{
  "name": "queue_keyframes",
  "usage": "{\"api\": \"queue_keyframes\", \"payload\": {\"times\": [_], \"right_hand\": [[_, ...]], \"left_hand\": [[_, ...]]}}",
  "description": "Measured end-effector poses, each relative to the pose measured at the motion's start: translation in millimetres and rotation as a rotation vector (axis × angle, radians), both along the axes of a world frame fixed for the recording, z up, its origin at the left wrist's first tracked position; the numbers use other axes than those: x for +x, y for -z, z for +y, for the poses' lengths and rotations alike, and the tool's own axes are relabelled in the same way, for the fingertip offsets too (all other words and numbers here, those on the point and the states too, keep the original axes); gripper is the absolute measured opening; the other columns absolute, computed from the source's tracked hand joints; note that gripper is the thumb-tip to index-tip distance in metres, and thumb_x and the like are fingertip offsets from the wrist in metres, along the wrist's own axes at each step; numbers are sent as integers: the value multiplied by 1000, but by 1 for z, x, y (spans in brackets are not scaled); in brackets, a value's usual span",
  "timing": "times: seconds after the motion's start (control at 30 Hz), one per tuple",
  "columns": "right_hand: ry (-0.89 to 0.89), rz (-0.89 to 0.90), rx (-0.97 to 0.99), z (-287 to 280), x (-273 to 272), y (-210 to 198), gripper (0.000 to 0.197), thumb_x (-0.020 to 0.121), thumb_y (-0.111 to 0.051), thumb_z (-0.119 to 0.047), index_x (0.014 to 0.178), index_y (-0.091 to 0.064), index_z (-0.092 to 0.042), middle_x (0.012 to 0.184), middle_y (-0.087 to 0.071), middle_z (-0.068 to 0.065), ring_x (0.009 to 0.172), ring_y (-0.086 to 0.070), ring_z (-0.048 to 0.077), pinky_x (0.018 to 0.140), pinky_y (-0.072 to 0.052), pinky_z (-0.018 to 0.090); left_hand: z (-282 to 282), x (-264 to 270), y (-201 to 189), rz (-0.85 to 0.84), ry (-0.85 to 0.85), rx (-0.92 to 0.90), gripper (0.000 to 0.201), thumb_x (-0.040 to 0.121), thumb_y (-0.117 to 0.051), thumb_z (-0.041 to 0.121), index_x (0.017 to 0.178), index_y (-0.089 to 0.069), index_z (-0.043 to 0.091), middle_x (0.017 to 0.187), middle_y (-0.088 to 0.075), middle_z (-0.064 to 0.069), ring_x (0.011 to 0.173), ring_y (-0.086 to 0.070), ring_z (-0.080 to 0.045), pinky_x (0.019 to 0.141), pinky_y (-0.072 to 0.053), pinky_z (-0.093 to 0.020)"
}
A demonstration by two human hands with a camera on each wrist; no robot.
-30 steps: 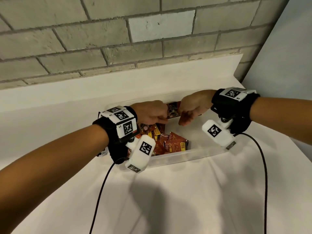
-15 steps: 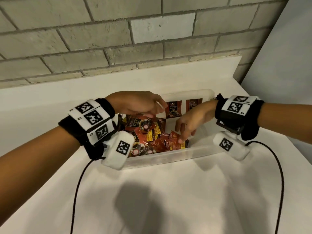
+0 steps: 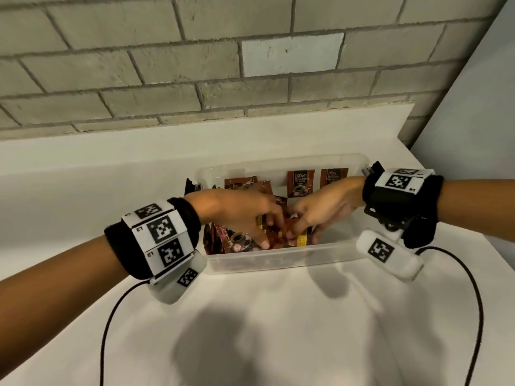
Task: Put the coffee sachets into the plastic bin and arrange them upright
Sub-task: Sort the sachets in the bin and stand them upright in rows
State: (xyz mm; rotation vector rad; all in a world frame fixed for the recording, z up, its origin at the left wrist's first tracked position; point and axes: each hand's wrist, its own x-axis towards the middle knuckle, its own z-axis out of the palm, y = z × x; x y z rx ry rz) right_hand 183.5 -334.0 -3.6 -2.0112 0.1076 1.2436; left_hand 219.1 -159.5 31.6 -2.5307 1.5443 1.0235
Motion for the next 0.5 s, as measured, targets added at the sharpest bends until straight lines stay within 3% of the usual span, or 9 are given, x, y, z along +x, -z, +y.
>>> {"api": "queue_keyframes", "payload": {"times": [0.07,0.17,0.23,0.33,0.43,0.5], "right_hand": [[-37,37,31,2,-2,-2,50,92,-60,-23,137,-40,-13,133,-56,6,121,-54,22,97,-48,35],[-67,39,40,3,-2,-3,61,88,-64,-29,139,-34,-15,135,-53,2,120,-54,14,99,-47,33],[-63,18,50,4,-2,-1,60,86,-67,-27,137,-37,-15,132,-55,2,115,-56,12,93,-50,30],[-48,-41,65,4,1,6,38,87,-66,-15,122,-51,-16,113,-64,2,96,-62,13,80,-54,27],[-10,-120,26,2,3,5,47,88,-65,-11,131,-47,-8,98,-63,-3,77,-62,8,68,-54,23],[-30,-133,9,-4,5,-2,40,88,-65,-10,126,-52,-8,100,-66,2,75,-65,10,64,-55,23]], "left_hand": [[3,0,0,-30,6,6,35,86,-65,34,119,-57,27,114,-48,10,105,-45,-11,92,-42,-30],[6,0,-2,-53,-6,-45,24,87,-64,30,111,-61,25,113,-48,7,100,-46,-11,88,-44,-29],[8,0,0,-66,-4,-63,21,87,-65,28,107,-63,24,112,-49,7,100,-48,-13,88,-44,-30],[12,1,4,-84,-19,-97,14,84,-69,25,98,-67,23,111,-49,6,102,-48,-14,89,-44,-31],[16,2,6,-89,-27,-122,11,83,-69,22,95,-68,20,113,-47,8,105,-47,-13,85,-40,-24],[18,1,6,-87,-30,-125,11,84,-69,23,95,-69,22,111,-46,11,107,-44,-11,82,-36,-21]]}}
